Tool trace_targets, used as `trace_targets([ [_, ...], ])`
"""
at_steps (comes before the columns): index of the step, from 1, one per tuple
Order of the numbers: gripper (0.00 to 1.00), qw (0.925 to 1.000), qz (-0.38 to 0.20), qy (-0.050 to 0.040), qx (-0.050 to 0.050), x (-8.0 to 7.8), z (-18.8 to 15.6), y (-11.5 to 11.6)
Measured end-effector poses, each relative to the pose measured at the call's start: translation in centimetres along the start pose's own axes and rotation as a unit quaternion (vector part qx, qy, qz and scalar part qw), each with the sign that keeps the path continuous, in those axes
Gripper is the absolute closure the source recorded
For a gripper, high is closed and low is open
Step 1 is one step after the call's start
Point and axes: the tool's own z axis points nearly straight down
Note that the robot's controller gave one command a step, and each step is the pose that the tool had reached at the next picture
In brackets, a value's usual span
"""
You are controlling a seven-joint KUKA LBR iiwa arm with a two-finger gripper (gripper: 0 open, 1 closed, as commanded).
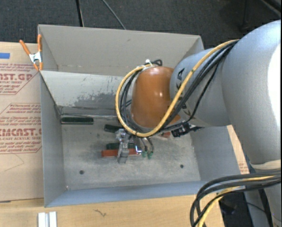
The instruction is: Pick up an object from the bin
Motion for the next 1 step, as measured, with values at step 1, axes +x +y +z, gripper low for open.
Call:
trace_targets([
  [1,1.00,1.0000,0.000,-0.0004,0.000,-0.03,-1.43,0.05],
])
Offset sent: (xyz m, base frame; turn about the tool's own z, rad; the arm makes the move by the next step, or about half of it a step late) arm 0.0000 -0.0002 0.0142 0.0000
